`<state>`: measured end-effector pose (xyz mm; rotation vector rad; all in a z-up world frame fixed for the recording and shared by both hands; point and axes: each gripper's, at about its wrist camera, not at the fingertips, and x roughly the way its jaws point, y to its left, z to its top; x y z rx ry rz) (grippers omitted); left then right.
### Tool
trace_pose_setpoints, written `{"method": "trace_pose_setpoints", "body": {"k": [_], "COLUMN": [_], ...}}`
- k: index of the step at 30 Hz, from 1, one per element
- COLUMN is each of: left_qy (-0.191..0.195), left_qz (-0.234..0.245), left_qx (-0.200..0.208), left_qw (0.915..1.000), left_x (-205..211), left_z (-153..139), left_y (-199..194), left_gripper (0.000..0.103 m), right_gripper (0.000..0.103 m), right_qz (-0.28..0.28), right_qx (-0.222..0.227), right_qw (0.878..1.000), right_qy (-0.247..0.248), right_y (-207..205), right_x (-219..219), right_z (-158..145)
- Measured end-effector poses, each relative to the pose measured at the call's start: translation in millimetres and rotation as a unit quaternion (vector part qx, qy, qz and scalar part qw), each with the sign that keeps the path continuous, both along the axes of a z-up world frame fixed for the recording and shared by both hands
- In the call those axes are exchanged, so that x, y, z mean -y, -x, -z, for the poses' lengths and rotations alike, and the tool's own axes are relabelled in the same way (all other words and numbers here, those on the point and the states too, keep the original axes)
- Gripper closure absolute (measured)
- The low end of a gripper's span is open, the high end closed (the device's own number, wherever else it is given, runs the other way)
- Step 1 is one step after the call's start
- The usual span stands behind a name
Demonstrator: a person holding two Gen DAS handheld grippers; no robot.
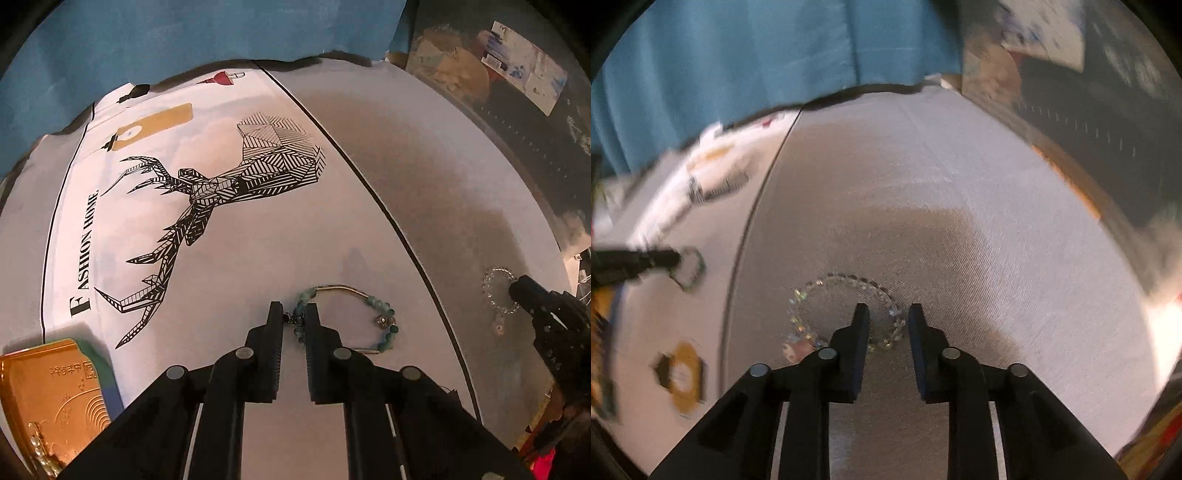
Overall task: Organize jewelry
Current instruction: 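Carry both bracelets over the copper tray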
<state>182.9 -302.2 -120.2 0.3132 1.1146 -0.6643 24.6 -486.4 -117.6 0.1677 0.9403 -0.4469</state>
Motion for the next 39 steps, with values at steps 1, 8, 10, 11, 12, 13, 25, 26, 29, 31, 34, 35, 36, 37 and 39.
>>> {"method": "trace_pose_setpoints", "body": {"k": [1, 8, 10, 11, 12, 13, 25, 26, 29, 31, 34, 35, 36, 37, 39], "left_qy": [0.006, 0.076, 0.088, 0.093, 0.096, 0.098, 0.093, 0.091, 0.090, 0.090, 0.088, 0.087, 0.087, 0.087, 0.087], "left_qz": [-0.004, -0.014, -0.018, -0.019, -0.020, -0.021, -0.036, -0.040, -0.052, -0.064, -0.081, -0.090, -0.095, -0.101, -0.113], "left_qx": [0.000, 0.033, 0.049, 0.057, 0.062, 0.071, 0.102, 0.102, 0.096, 0.090, 0.091, 0.092, 0.091, 0.091, 0.088], "left_qw": [1.0000, 0.9965, 0.9947, 0.9938, 0.9932, 0.9924, 0.9898, 0.9898, 0.9900, 0.9898, 0.9886, 0.9879, 0.9875, 0.9870, 0.9859], "left_x": [-1.4, -29.5, -42.3, -49.0, -53.4, -60.4, -167.1, -178.9, -209.3, -233.1, -263.8, -274.6, -282.3, -289.8, -305.4], "left_z": [-3.7, -70.9, -93.2, -103.6, -110.4, -119.1, -157.0, -156.5, -152.0, -147.8, -142.9, -140.9, -139.0, -137.2, -133.8], "left_y": [0.4, 27.8, 45.0, 53.7, 60.3, 68.6, 161.9, 167.7, 180.7, 190.0, 201.3, 204.2, 206.5, 207.7, 208.4], "left_gripper": [0.094, 0.094, 0.094, 0.094, 0.094, 0.094, 0.094, 0.094, 0.094, 0.094, 0.094, 0.094, 0.094, 0.094, 0.094], "right_gripper": [0.095, 0.096, 0.095, 0.095, 0.095, 0.095, 0.095, 0.095, 0.095, 0.095, 0.095, 0.095, 0.095, 0.095, 0.095], "right_qz": [-0.008, 0.003, -0.009, -0.017, -0.021, -0.026, -0.099, -0.106, -0.127, -0.142, -0.167, -0.176, -0.184, -0.191, -0.210], "right_qx": [-0.006, 0.053, 0.068, 0.075, 0.078, 0.081, 0.099, 0.099, 0.098, 0.093, 0.087, 0.086, 0.084, 0.083, 0.079], "right_qw": [1.000, 0.998, 0.997, 0.997, 0.997, 0.996, 0.990, 0.989, 0.987, 0.985, 0.982, 0.980, 0.979, 0.978, 0.974], "right_qy": [0.007, -0.038, -0.028, -0.020, -0.014, -0.005, -0.016, -0.018, -0.024, -0.028, -0.029, -0.028, -0.026, -0.025, -0.025], "right_y": [-2.3, 15.4, 21.9, 25.8, 28.8, 32.7, 85.9, 91.1, 104.0, 111.2, 119.7, 121.7, 122.7, 124.0, 124.9], "right_x": [-4.2, -9.9, -22.3, -31.2, -37.7, -47.0, -158.9, -171.4, -203.4, -223.9, -254.7, -265.9, -276.4, -283.8, -302.5], "right_z": [-0.3, -56.8, -76.5, -87.0, -93.3, -100.9, -138.8, -139.5, -139.2, -137.8, -135.2, -134.6, -133.9, -133.2, -131.4]}}
